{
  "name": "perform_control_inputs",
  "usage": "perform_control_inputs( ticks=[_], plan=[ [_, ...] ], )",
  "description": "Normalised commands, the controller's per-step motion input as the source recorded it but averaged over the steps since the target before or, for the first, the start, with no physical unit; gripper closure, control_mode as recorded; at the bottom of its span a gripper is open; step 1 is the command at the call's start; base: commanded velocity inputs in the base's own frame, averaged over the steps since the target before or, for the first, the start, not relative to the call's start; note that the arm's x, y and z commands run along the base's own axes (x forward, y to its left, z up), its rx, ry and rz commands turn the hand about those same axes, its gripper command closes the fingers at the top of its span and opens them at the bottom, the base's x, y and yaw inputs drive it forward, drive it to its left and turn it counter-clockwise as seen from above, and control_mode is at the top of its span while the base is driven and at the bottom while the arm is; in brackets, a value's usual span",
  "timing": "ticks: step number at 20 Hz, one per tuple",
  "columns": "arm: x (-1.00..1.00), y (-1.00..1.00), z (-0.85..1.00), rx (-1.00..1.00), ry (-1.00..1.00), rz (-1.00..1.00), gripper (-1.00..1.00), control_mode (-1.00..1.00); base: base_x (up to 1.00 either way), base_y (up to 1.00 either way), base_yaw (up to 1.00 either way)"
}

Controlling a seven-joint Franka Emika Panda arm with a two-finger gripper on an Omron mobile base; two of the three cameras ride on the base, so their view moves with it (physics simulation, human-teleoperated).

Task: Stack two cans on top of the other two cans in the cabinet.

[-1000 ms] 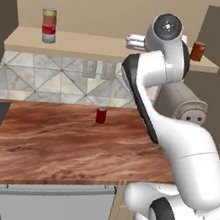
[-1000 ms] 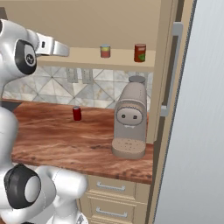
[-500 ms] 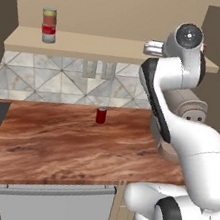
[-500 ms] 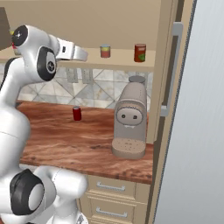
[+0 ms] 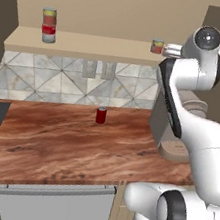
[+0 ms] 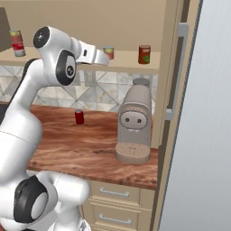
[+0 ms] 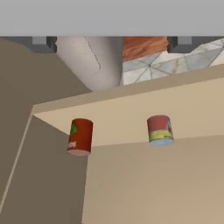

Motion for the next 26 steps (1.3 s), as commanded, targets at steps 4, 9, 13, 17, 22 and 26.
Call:
perform_control_inputs(
  ticks=[4,9,13,17,22,26],
  plan=[
    [0.1,-0.52,-0.02,0.02,0.0,-0.07,-1.0,-1.0,0.0,0.0,0.0],
    [0.12,-0.47,-0.05,0.0,0.0,-0.09,-1.0,-1.0,0.0,0.0,0.0],
    [0.23,-0.27,-0.09,0.0,0.0,-0.07,-1.0,-1.0,0.0,0.0,0.0],
    [0.27,-0.22,-0.09,0.0,0.0,-0.02,-1.0,-1.0,0.0,0.0,0.0],
    [0.26,-0.13,0.0,0.0,0.0,-0.03,-1.0,-1.0,0.0,0.0,0.0],
    [0.26,-0.14,0.0,0.0,0.0,-0.03,-1.0,-1.0,0.0,0.0,0.0]
  ],
)
